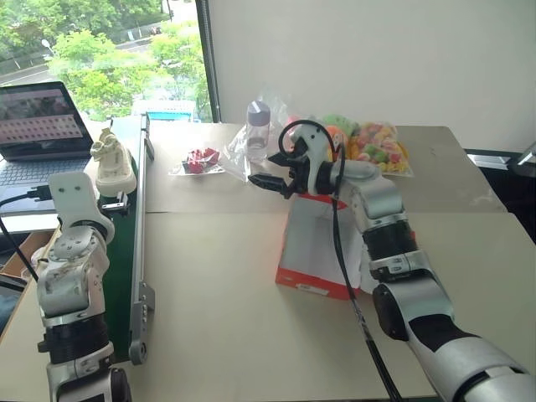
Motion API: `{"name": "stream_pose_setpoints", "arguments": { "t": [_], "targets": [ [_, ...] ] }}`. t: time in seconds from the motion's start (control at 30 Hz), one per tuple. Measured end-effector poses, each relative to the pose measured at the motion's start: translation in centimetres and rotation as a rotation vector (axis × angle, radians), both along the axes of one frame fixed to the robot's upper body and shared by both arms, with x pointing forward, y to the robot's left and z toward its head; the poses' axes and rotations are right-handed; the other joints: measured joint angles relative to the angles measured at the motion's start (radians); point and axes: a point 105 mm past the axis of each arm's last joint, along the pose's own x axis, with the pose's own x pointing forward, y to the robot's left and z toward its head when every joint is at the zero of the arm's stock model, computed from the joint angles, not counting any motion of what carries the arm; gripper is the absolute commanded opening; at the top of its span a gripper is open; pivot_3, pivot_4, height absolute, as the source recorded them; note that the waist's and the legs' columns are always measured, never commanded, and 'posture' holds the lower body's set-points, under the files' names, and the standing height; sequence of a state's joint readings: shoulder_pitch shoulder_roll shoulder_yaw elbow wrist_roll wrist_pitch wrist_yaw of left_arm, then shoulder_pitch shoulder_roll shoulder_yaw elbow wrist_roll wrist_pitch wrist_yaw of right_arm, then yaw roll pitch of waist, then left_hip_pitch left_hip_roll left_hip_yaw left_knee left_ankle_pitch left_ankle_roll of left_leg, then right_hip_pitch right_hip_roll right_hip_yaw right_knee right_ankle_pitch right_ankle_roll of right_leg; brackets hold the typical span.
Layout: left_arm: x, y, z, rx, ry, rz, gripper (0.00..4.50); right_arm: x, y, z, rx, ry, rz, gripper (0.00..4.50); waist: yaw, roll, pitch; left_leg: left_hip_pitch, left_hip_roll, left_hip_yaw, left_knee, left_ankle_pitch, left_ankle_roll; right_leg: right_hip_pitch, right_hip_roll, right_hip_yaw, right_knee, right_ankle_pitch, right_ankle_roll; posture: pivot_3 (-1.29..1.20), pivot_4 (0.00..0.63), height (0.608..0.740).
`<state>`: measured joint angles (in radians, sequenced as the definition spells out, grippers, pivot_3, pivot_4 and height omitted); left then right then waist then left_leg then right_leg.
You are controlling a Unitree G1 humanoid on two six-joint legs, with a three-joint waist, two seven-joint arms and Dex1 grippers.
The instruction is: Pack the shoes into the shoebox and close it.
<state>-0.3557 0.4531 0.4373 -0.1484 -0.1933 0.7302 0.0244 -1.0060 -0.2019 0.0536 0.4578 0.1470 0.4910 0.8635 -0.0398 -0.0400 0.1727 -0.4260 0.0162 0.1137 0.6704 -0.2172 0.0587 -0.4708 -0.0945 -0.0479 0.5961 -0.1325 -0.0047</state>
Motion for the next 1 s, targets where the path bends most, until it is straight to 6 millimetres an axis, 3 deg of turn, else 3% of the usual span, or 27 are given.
{"name": "stream_pose_setpoints", "arguments": {
  "t": [0.57,0.67,1.0],
  "targets": [
    [0.9,0.1,-1.6,-0.059,0.004,-0.003,4.5,1.0,-0.8,0.0,-0.003,-0.008,-0.108,4.48,0.001,0.0,0.0,0.0,0.0,0.0,0.0,0.0,0.0,0.0,-0.001,0.0,0.001,0.0,0.0,0.0,0.15,0.74],
    [1.0,-0.4,-1.9,-0.108,-0.006,-0.031,3.8,1.1,-1.0,0.0,-0.002,-0.009,-0.113,4.5,0.003,0.0,0.0,0.0,0.0,0.0,0.0,0.0,0.0,0.0,-0.001,0.0,0.001,0.0,0.0,0.0,0.15,0.74],
    [1.1,-1.4,-2.1,-0.161,-0.024,-0.078,0.06,1.1,-1.1,0.1,0.006,-0.008,-0.116,4.5,0.01,0.0,0.0,0.001,0.0,0.0,0.0,0.001,0.0,0.0,0.0,0.0,0.001,0.0,0.0,0.0,0.15,0.74]
  ]
}}
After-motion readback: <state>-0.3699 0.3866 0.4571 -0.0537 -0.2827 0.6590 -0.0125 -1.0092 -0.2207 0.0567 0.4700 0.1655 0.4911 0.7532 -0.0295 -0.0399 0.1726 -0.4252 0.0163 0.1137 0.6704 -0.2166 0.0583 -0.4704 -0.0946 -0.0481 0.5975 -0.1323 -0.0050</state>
